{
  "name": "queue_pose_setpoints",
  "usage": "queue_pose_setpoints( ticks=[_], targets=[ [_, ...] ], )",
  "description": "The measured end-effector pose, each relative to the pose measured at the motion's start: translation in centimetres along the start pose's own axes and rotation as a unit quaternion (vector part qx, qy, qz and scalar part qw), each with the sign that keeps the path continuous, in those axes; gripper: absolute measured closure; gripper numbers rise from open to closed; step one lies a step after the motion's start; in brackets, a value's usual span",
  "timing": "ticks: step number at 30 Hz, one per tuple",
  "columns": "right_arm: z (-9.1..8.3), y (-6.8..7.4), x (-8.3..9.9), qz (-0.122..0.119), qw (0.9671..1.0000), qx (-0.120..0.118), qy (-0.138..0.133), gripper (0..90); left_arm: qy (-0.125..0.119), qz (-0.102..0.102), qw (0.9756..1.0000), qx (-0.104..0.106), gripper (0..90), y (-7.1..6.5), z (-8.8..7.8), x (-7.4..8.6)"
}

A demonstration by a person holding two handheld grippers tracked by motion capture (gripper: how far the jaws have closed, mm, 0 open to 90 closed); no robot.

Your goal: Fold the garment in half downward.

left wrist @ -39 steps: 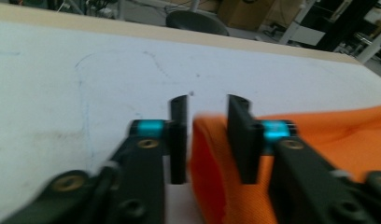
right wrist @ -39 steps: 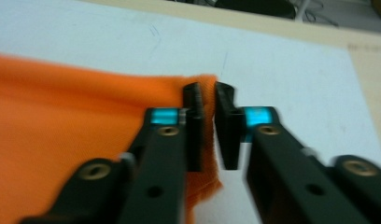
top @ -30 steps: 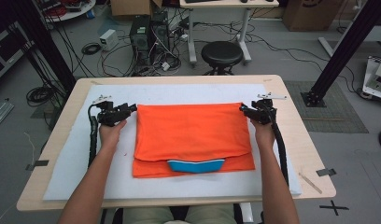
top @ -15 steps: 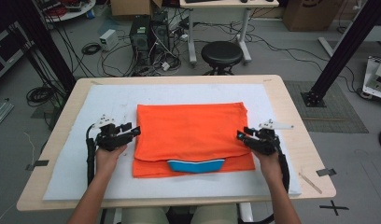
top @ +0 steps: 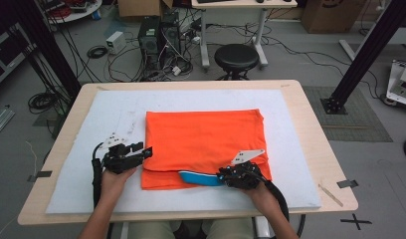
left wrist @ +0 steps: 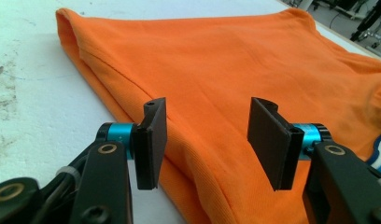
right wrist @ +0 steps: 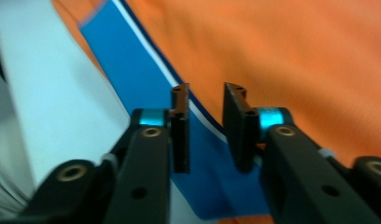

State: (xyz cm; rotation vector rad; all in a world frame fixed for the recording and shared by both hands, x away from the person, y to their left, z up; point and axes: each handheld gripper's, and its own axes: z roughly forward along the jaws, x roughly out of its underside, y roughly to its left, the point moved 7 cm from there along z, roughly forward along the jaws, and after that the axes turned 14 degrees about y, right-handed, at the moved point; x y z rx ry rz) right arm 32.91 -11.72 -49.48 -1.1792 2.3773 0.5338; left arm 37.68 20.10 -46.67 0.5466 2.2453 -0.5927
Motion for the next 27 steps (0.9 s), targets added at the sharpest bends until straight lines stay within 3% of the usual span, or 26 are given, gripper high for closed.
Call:
queue_pose_setpoints(
  ticks=[6,8,9,10,11,12,13,14,15,17,19,20,21,22,24,26,27],
  targets=[
    [-0.4,0.1,0.7,-0.001,0.9997,-0.025,0.008,79.0,0.018,-0.005,0.9998,-0.007,45.6,0.0,0.0,0.5],
    [-0.6,0.2,0.6,0.002,0.9992,-0.040,-0.002,58.8,0.026,-0.014,0.9995,-0.009,43.3,-0.1,0.2,0.7],
    [-0.9,0.1,0.4,0.009,0.9988,-0.046,-0.015,52.4,0.033,-0.016,0.9993,-0.012,43.2,-0.2,0.2,0.8],
    [-1.6,-0.3,0.3,0.021,0.9978,-0.046,-0.043,52.2,0.039,-0.018,0.9990,-0.016,42.3,-0.4,0.2,1.0],
    [-2.7,-0.9,0.1,0.037,0.9957,-0.041,-0.075,51.8,0.050,-0.023,0.9983,-0.021,41.7,-0.5,0.3,1.4],
    [-4.6,-2.4,0.2,0.071,0.9901,-0.012,-0.121,50.2,0.055,-0.022,0.9980,-0.023,41.5,-0.6,0.3,1.5],
    [-5.6,-3.4,0.4,0.093,0.9866,0.013,-0.134,50.1,0.064,-0.023,0.9974,-0.026,41.2,-0.6,0.3,1.8],
    [-6.6,-4.9,1.1,0.125,0.9809,0.052,-0.139,50.1,0.071,-0.023,0.9967,-0.032,41.2,-0.7,0.4,1.9],
    [-7.1,-5.9,1.8,0.149,0.9763,0.081,-0.135,50.5,0.078,-0.023,0.9959,-0.039,41.2,-0.7,0.4,2.2],
    [-7.8,-8.4,4.2,0.199,0.9635,0.146,-0.104,50.7,0.091,-0.028,0.9945,-0.044,41.2,-0.7,0.4,2.8],
    [-7.4,-9.6,5.9,0.236,0.9569,0.152,-0.076,50.7,0.100,-0.031,0.9934,-0.048,41.9,-0.7,0.5,3.2],
    [-7.0,-9.8,6.5,0.250,0.9545,0.148,-0.066,50.8,0.103,-0.031,0.9930,-0.050,42.8,-0.7,0.5,3.3],
    [-6.8,-10.0,6.8,0.256,0.9542,0.141,-0.064,51.7,0.100,-0.032,0.9931,-0.054,44.9,-0.7,0.5,3.4],
    [-6.4,-10.0,7.0,0.262,0.9550,0.125,-0.060,53.7,0.100,-0.033,0.9930,-0.053,48.2,-0.7,0.4,3.4],
    [-5.9,-10.1,7.0,0.264,0.9557,0.119,-0.055,56.5,0.101,-0.026,0.9930,-0.056,57.6,-0.8,0.4,3.6],
    [-5.8,-10.2,7.0,0.262,0.9544,0.135,-0.050,66.1,0.098,-0.027,0.9935,-0.050,65.9,-0.7,0.3,3.7],
    [-5.8,-10.2,7.1,0.256,0.9548,0.143,-0.046,71.0,0.096,-0.037,0.9942,-0.031,74.3,-0.9,0.4,3.8]
  ],
)
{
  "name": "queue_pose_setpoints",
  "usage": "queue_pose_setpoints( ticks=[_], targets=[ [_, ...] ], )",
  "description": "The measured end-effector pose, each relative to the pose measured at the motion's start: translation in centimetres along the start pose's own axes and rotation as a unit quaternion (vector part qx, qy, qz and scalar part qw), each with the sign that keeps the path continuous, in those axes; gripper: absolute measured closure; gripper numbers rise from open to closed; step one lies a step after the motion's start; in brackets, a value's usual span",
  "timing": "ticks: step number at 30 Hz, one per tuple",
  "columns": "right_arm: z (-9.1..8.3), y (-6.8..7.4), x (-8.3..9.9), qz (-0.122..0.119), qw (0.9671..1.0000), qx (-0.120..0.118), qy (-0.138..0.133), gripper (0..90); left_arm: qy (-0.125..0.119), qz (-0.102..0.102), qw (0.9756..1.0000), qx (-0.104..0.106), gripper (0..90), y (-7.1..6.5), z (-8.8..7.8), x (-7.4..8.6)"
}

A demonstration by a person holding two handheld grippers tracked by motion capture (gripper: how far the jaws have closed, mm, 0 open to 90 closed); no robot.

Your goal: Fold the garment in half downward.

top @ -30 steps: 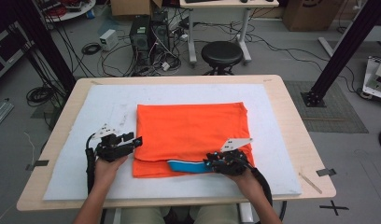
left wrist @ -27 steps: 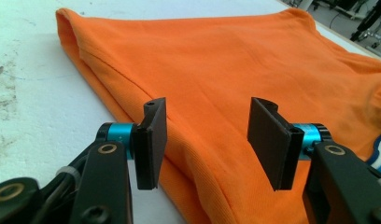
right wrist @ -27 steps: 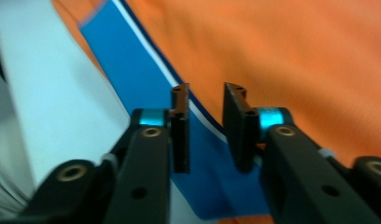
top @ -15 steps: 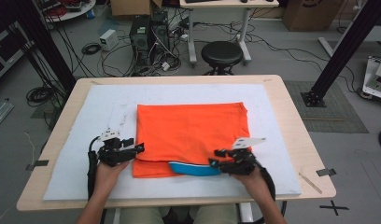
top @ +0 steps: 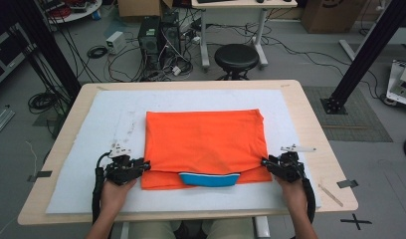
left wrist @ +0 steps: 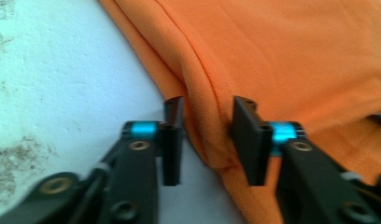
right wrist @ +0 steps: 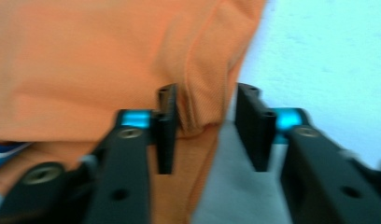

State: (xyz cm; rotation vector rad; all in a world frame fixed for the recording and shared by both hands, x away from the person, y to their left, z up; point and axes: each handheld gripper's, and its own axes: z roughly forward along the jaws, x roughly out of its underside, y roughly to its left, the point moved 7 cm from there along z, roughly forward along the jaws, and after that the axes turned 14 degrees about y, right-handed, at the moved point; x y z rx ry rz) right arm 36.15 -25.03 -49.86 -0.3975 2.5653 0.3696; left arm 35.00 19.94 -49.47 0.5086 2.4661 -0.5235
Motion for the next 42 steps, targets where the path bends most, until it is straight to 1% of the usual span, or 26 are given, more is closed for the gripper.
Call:
queue_pose_setpoints(
  ticks=[1,2,3,4,6,10,13,15,17,18,19,20,22,23,24,25,27,28,29,30,31,32,34,36,39,42],
  targets=[
    [0.0,0.2,0.1,-0.006,0.9999,-0.009,0.003,80.9,0.000,0.000,1.0000,0.000,77.5,0.0,0.0,0.0],
    [-0.1,0.4,0.2,-0.011,0.9999,-0.008,0.005,82.2,0.000,0.002,1.0000,0.001,79.1,0.0,0.0,0.0],
    [-0.1,0.6,0.2,-0.019,0.9998,0.002,0.004,84.2,0.001,0.003,1.0000,0.000,80.3,-0.1,0.0,0.0],
    [-0.2,0.8,0.2,-0.024,0.9996,0.009,0.007,85.1,0.001,0.002,1.0000,0.000,80.8,-0.1,0.0,0.0],
    [-0.4,0.8,0.3,-0.025,0.9994,0.020,0.010,86.1,0.001,0.002,1.0000,0.001,81.3,0.0,0.0,-0.1],
    [-1.5,0.8,0.7,-0.026,0.9987,0.043,0.002,86.5,-0.001,0.004,1.0000,0.001,81.9,0.0,0.4,-0.6],
    [-2.0,0.9,1.1,-0.023,0.9989,0.040,0.004,86.4,-0.002,0.003,1.0000,0.007,82.0,0.0,0.4,-0.6],
    [-1.9,0.8,1.3,-0.013,0.9994,0.033,0.006,86.0,-0.002,0.002,0.9999,0.012,82.1,0.1,0.2,-0.4],
    [-1.8,0.7,1.3,-0.008,0.9997,0.024,0.002,80.9,-0.003,0.002,0.9999,0.015,82.0,0.0,0.1,-0.3],
    [-1.8,0.5,1.2,-0.008,0.9997,0.024,-0.005,72.3,-0.004,0.002,0.9999,0.016,81.8,0.0,0.1,-0.3],
    [-1.9,0.3,1.1,-0.007,0.9994,0.030,-0.016,60.2,-0.004,0.000,0.9999,0.017,81.5,0.0,0.0,-0.2],
    [-2.0,-0.2,0.9,0.000,0.9989,0.033,-0.032,52.7,-0.003,0.001,0.9999,0.016,81.0,0.0,-0.1,-0.1],
    [-2.4,-0.7,0.5,0.000,0.9979,0.029,-0.058,46.5,-0.005,0.001,0.9998,0.019,79.3,0.0,-0.5,0.0],
    [-2.8,-1.0,0.2,-0.003,0.9966,0.033,-0.075,41.5,-0.009,-0.001,0.9998,0.020,75.4,0.0,-0.6,0.0],
    [-3.0,-1.1,0.0,-0.003,0.9959,0.034,-0.084,38.9,-0.017,-0.001,0.9997,0.020,69.4,0.1,-0.9,-0.1],
    [-3.3,-1.2,-0.3,-0.010,0.9947,0.033,-0.097,36.2,-0.026,0.002,0.9995,0.018,60.5,0.3,-1.2,-0.2],
    [-3.8,-1.1,-0.9,-0.030,0.9920,0.032,-0.118,30.6,-0.056,0.010,0.9982,0.021,46.7,0.6,-1.7,-0.6],
    [-3.9,-0.9,-1.1,-0.041,0.9911,0.031,-0.123,30.3,-0.071,0.013,0.9971,0.021,40.4,0.7,-2.0,-0.9],
    [-4.0,-0.7,-1.2,-0.053,0.9900,0.029,-0.127,28.1,-0.083,0.019,0.9961,0.022,31.4,0.7,-2.3,-1.1],
    [-4.0,-0.5,-1.4,-0.064,0.9893,0.026,-0.129,26.5,-0.096,0.026,0.9947,0.024,25.1,0.7,-2.6,-1.4],
    [-4.0,-0.2,-1.5,-0.073,0.9888,0.021,-0.129,24.7,-0.109,0.030,0.9932,0.027,22.6,0.7,-2.9,-1.5],
    [-3.9,0.0,-1.5,-0.079,0.9886,0.019,-0.127,23.0,-0.127,0.039,0.9904,0.037,22.6,0.6,-3.3,-1.7],
    [-3.9,0.5,-1.7,-0.096,0.9872,0.016,-0.126,21.4,-0.152,0.057,0.9855,0.049,22.6,0.4,-3.8,-2.1],
    [-3.9,1.0,-1.8,-0.110,0.9854,0.015,-0.129,21.4,-0.167,0.064,0.9824,0.055,22.6,0.3,-4.1,-2.4],
    [-4.1,1.4,-1.9,-0.118,0.9833,0.016,-0.137,21.4,-0.189,0.063,0.9779,0.062,22.6,0.4,-4.6,-2.7],
    [-4.4,1.4,-1.8,-0.115,0.9830,0.016,-0.142,21.4,-0.186,0.063,0.9789,0.056,22.6,0.6,-4.7,-2.7]
  ],
)
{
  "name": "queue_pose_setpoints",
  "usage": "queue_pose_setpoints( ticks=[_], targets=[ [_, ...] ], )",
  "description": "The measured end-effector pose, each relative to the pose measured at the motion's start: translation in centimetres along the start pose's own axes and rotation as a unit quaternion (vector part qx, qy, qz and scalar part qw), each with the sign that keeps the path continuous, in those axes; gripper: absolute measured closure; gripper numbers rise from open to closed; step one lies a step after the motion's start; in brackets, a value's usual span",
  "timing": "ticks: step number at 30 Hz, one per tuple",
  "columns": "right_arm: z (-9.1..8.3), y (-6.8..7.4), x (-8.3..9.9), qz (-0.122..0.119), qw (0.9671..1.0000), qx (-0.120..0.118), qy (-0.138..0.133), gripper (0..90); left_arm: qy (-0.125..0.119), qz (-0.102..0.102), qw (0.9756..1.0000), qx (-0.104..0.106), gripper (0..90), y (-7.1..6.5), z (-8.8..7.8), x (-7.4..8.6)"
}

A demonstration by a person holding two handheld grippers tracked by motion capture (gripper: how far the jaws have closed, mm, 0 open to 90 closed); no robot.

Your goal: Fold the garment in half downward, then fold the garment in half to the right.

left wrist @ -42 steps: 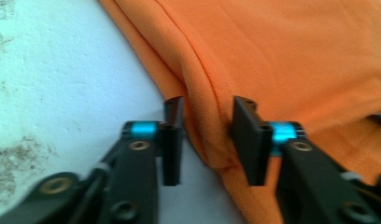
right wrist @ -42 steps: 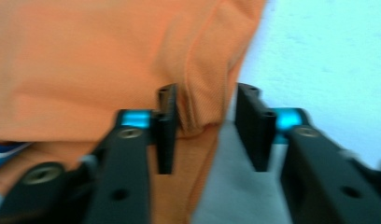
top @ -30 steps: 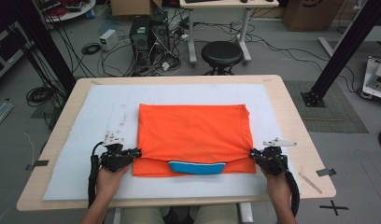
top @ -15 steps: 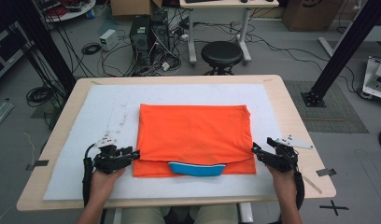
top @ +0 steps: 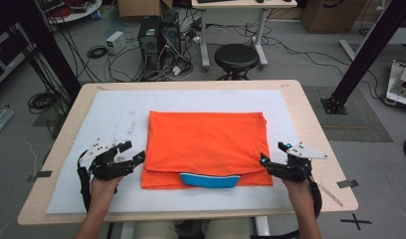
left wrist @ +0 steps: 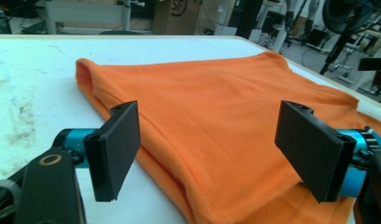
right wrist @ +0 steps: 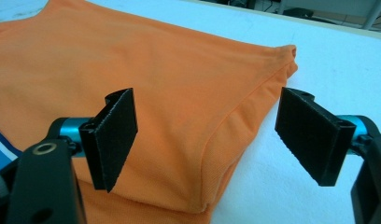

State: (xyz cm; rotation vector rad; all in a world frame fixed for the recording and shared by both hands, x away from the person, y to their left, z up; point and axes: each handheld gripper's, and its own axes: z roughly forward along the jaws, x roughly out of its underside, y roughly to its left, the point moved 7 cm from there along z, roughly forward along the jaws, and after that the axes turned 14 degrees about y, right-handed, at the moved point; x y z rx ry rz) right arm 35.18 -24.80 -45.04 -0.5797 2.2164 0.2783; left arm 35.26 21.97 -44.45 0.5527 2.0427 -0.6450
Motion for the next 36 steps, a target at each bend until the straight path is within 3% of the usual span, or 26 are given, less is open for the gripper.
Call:
queue_pose_setpoints(
  ticks=[13,24,31,36],
  targets=[
    [-0.7,-0.9,0.7,0.025,0.9996,0.008,-0.004,21.4,0.006,-0.003,0.9999,-0.007,22.6,0.1,0.0,0.0],
    [-0.6,-1.1,1.2,0.032,0.9994,0.012,0.000,21.4,0.039,-0.017,0.9991,-0.007,22.6,0.3,0.7,0.6],
    [-0.7,-1.2,1.5,0.037,0.9993,0.012,-0.002,21.4,0.083,-0.034,0.9959,-0.013,22.5,0.1,1.3,1.6],
    [-0.3,-1.2,1.7,0.036,0.9993,0.011,0.005,21.4,0.119,-0.068,0.9898,-0.038,25.2,0.5,1.7,2.4]
  ],
)
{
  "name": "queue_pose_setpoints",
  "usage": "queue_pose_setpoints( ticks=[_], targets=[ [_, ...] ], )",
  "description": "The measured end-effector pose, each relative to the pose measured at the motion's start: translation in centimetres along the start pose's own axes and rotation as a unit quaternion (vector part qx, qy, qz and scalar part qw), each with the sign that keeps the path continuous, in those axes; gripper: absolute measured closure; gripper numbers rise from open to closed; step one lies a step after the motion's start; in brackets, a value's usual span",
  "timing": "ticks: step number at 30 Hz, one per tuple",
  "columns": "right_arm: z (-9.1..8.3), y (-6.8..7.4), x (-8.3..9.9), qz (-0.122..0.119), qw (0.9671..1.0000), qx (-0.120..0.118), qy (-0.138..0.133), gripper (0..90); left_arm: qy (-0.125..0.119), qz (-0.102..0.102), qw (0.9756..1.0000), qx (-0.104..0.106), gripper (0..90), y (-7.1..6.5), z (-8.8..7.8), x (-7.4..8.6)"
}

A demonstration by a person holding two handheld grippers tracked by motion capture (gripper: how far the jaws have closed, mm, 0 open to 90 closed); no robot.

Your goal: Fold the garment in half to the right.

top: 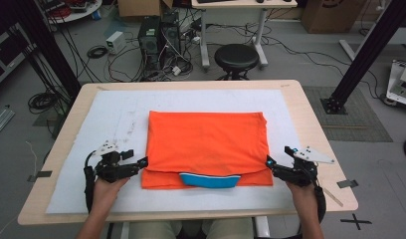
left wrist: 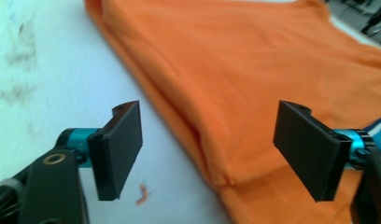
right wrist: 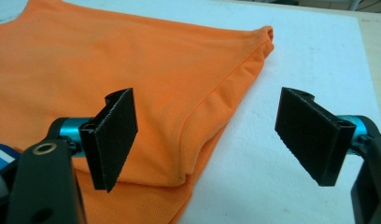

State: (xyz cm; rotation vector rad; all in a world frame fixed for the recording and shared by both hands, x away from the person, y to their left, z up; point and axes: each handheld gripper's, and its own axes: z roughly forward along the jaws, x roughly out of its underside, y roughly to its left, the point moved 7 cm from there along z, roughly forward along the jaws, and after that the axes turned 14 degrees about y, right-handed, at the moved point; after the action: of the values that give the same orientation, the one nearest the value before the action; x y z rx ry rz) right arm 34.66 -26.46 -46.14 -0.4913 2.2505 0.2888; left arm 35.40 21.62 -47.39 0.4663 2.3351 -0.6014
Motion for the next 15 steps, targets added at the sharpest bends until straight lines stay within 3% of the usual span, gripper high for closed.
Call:
queue_pose_setpoints(
  ticks=[3,9,15],
  targets=[
    [0.1,0.1,0.0,0.001,1.0000,-0.001,0.003,21.4,0.014,-0.011,0.9998,-0.010,33.3,-0.1,0.3,0.3],
    [0.3,0.2,0.1,-0.001,1.0000,-0.002,0.006,21.4,0.054,-0.008,0.9981,-0.029,37.2,-0.7,1.6,1.1],
    [0.4,0.2,0.1,0.000,1.0000,-0.001,0.009,21.4,0.062,-0.001,0.9971,-0.043,49.0,-0.9,1.9,1.4]
  ],
)
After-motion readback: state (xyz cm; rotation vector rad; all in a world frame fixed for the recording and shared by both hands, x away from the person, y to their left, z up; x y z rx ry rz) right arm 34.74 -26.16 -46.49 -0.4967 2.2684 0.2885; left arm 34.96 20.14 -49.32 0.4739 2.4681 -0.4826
